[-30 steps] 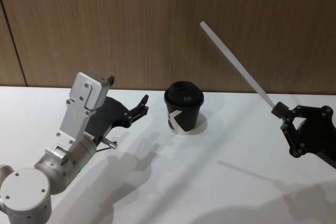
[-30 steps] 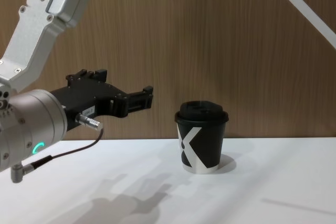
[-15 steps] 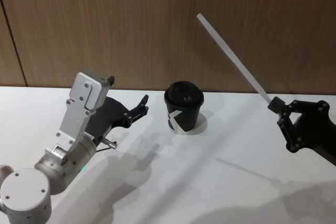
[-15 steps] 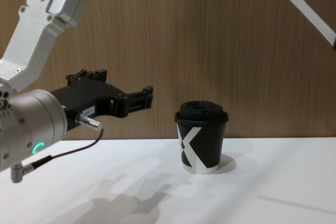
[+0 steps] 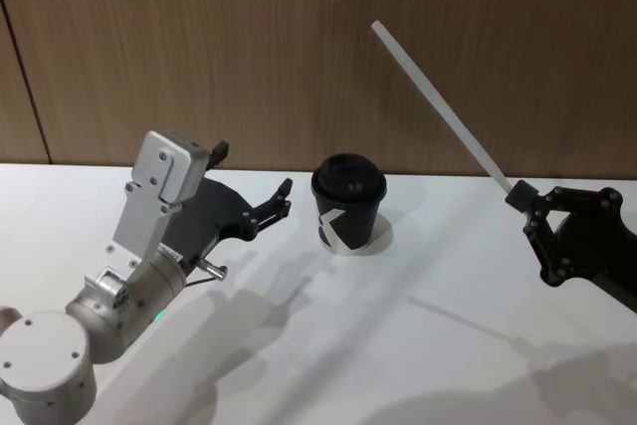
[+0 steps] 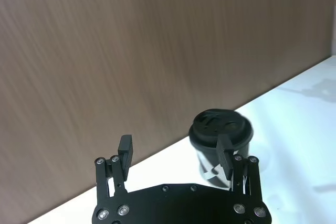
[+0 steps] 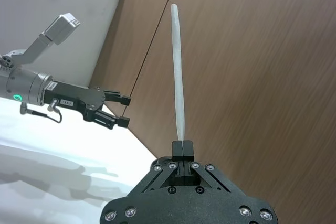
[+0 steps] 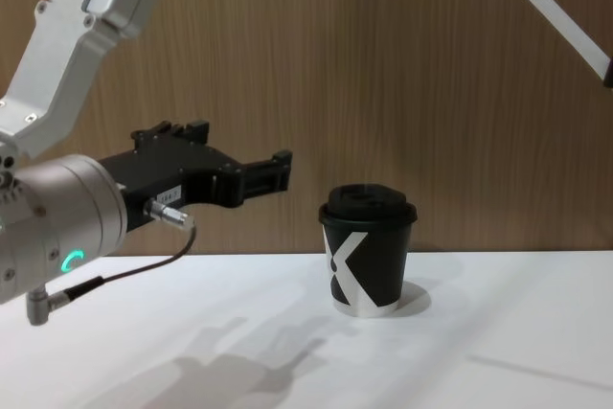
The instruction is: Pick up the straw with one hand, pass it to the other hand, and insert it into the cup.
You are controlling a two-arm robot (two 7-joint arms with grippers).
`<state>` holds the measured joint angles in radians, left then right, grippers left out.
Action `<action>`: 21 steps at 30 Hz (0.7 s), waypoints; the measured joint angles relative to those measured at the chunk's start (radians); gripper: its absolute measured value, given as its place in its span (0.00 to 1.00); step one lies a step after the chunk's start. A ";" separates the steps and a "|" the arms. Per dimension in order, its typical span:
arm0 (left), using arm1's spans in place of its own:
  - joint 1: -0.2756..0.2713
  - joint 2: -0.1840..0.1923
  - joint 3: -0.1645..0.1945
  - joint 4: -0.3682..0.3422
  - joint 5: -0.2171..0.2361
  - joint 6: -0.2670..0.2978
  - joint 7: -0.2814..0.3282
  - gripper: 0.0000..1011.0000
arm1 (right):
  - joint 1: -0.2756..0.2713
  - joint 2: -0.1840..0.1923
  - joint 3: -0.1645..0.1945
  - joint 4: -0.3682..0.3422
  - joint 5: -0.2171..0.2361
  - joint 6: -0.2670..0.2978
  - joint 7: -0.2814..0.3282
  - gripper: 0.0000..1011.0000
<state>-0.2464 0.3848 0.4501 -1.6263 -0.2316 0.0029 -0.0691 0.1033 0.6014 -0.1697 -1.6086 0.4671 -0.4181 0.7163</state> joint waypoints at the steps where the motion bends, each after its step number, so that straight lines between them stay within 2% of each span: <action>1: -0.001 0.001 0.000 0.000 -0.004 -0.001 -0.007 0.99 | 0.000 0.000 0.000 0.000 0.000 0.001 0.000 0.00; 13: -0.020 0.006 -0.020 -0.008 -0.116 -0.018 -0.152 0.99 | 0.001 0.001 -0.002 -0.002 0.002 0.005 -0.002 0.00; 21: -0.031 0.007 -0.041 -0.014 -0.231 -0.021 -0.276 0.99 | 0.002 0.001 -0.002 -0.003 0.003 0.006 -0.002 0.00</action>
<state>-0.2775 0.3915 0.4089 -1.6407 -0.4628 -0.0184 -0.3447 0.1049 0.6025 -0.1718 -1.6115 0.4700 -0.4118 0.7142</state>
